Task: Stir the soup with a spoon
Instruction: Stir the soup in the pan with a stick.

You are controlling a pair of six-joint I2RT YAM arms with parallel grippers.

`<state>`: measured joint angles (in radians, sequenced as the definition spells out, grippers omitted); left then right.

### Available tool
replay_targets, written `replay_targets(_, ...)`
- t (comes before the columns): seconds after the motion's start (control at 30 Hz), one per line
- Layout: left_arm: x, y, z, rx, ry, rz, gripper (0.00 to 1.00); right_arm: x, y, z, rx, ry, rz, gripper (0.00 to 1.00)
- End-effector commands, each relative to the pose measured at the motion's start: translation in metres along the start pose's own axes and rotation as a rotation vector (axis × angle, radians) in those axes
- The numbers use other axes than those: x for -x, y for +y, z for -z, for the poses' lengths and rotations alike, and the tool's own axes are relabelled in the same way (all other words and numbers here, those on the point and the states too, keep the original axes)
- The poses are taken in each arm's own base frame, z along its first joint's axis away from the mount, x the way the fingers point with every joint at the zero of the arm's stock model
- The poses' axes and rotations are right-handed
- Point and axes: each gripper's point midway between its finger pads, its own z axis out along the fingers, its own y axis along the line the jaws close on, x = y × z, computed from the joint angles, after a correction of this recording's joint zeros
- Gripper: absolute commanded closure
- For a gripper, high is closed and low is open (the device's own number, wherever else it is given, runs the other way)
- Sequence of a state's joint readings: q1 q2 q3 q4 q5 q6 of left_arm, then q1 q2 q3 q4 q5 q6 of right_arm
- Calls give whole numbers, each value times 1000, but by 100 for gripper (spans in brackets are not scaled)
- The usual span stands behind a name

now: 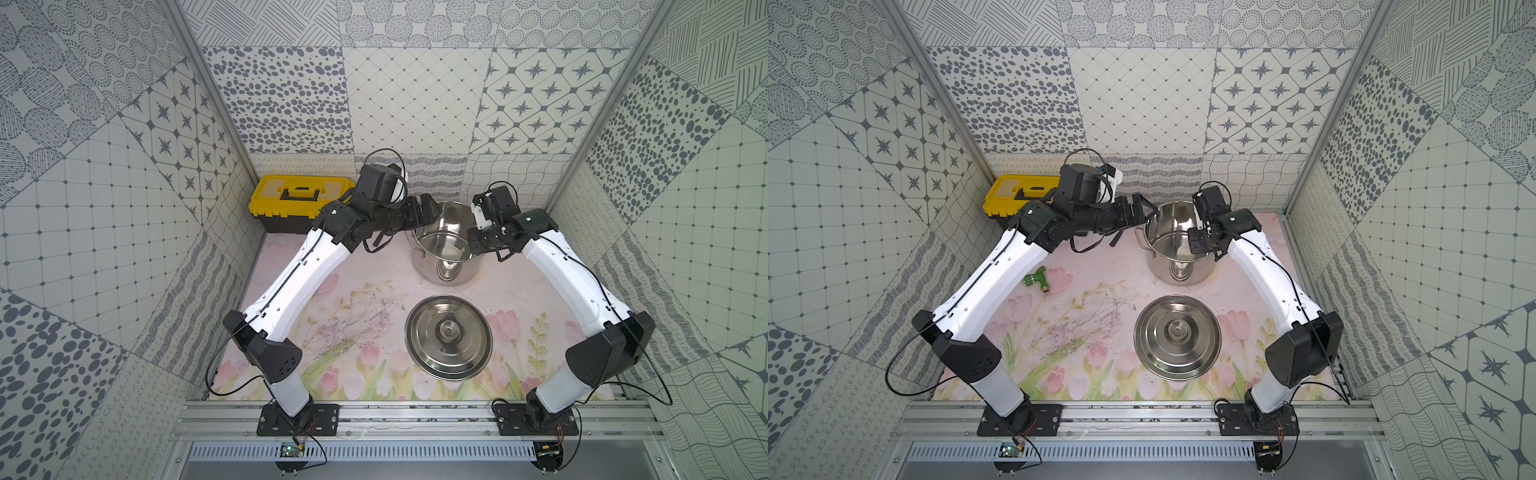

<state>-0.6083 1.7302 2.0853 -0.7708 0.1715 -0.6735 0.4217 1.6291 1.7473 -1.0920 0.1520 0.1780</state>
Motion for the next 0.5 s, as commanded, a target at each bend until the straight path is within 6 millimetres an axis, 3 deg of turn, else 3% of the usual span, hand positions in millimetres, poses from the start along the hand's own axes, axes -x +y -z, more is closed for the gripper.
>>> replay_targets(0.0, 9, -6, 4, -11, -37, -59, 0, 18, 15, 4, 52, -50, -33, 100)
replay_targets(0.3, 4, -2, 12, 5, -35, -26, 0, 56, 23, -18, 34, -92, -21, 100)
replay_targets(0.47, -5, 4, 16, 11, -35, 10, 0, 71, 11, -25, -11, -114, -27, 100)
